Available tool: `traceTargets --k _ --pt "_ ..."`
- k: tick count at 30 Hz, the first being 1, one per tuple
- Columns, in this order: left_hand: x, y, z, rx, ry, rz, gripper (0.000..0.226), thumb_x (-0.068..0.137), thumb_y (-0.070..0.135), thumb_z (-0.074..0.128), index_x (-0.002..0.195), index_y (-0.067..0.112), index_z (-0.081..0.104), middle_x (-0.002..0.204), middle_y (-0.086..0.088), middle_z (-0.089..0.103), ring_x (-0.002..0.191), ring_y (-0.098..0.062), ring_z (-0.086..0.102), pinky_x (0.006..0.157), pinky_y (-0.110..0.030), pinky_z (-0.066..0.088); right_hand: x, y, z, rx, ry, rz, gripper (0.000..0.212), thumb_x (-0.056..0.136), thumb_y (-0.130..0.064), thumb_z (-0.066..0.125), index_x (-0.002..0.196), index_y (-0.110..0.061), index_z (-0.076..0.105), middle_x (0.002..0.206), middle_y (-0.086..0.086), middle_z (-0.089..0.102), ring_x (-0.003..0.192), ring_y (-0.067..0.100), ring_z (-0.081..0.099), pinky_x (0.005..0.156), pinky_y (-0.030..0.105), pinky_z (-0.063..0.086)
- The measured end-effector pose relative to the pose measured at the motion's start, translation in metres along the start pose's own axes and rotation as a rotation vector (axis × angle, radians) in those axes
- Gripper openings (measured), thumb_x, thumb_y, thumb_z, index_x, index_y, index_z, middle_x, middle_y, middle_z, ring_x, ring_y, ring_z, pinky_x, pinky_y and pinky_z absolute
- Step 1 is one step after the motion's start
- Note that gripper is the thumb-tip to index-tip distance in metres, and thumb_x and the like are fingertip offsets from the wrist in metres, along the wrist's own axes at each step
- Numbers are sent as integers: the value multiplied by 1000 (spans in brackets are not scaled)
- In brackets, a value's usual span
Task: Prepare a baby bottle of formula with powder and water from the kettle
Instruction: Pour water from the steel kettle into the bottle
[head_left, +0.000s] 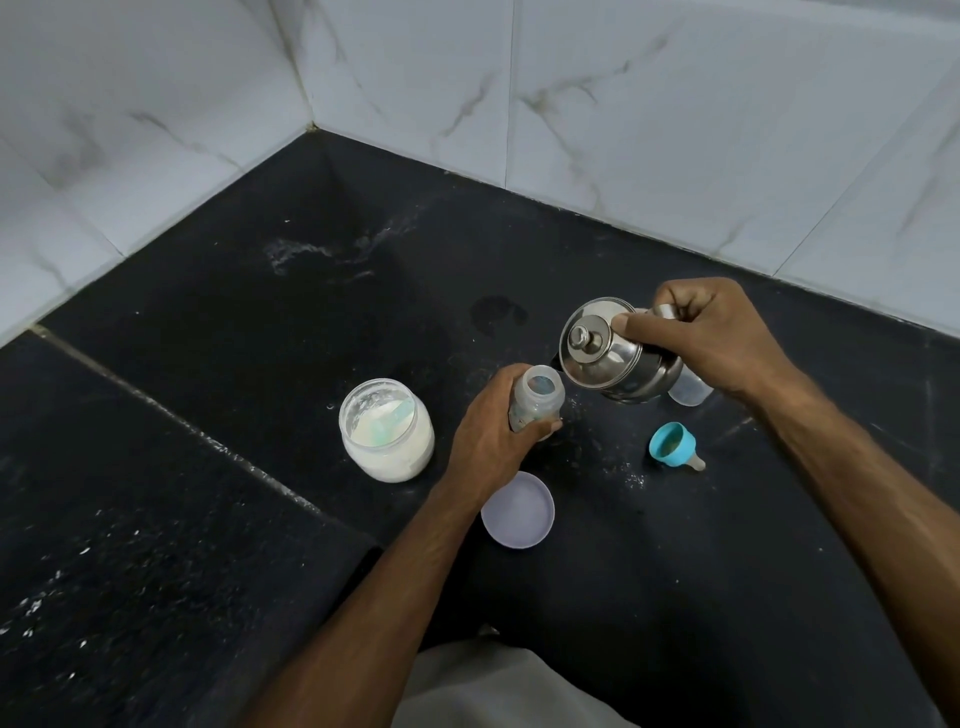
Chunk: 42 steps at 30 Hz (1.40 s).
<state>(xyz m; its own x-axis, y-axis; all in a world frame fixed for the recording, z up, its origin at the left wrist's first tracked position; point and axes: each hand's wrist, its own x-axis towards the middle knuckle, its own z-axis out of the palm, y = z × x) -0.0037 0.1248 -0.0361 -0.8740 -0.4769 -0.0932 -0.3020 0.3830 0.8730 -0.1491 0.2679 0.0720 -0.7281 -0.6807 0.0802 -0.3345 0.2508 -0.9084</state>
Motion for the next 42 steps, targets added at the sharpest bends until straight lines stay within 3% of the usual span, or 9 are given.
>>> traceTargets --k 8,16,25,32,37,42 --pt "3 3 0 41 -45 -62 63 86 21 70 140 13 38 143 -8 46 132 -22 44 114 -37 33 1 0 -2 -19 -8 -28 45 84 -20 74 52 -18 43 41 -13 48 41 2 45 45 10 37" --pt "3 6 0 50 -38 -62 62 86 20 70 139 13 39 143 -8 47 132 -22 44 114 -36 33 0 -2 -5 -37 -7 -48 45 83 -23 75 53 -15 43 42 -11 45 42 4 42 44 11 35" --pt "-1 2 1 9 10 -15 59 83 22 73 134 15 44 135 -4 53 124 -16 50 110 -35 38 0 -7 -8 -57 0 -72 46 83 -21 75 52 -14 41 44 -7 44 50 21 46 45 12 35" --pt "-1 2 1 13 6 -23 62 82 21 74 136 15 43 137 -5 52 126 -19 49 111 -39 37 -1 -11 -9 -88 3 -96 46 82 -24 75 55 -8 42 58 30 47 54 27 44 47 19 34" --pt "-1 4 0 25 -6 -36 62 83 20 73 136 14 42 139 -6 51 128 -20 47 112 -35 35 0 -10 -10 -107 2 -116 47 83 -25 75 58 1 43 60 32 50 53 41 47 48 20 36" --pt "1 6 0 35 -17 -51 63 84 19 73 138 13 41 140 -7 50 129 -21 47 113 -39 35 1 -11 -11 -124 -4 -131 48 83 -25 74 59 3 44 61 32 51 54 42 49 48 19 36"
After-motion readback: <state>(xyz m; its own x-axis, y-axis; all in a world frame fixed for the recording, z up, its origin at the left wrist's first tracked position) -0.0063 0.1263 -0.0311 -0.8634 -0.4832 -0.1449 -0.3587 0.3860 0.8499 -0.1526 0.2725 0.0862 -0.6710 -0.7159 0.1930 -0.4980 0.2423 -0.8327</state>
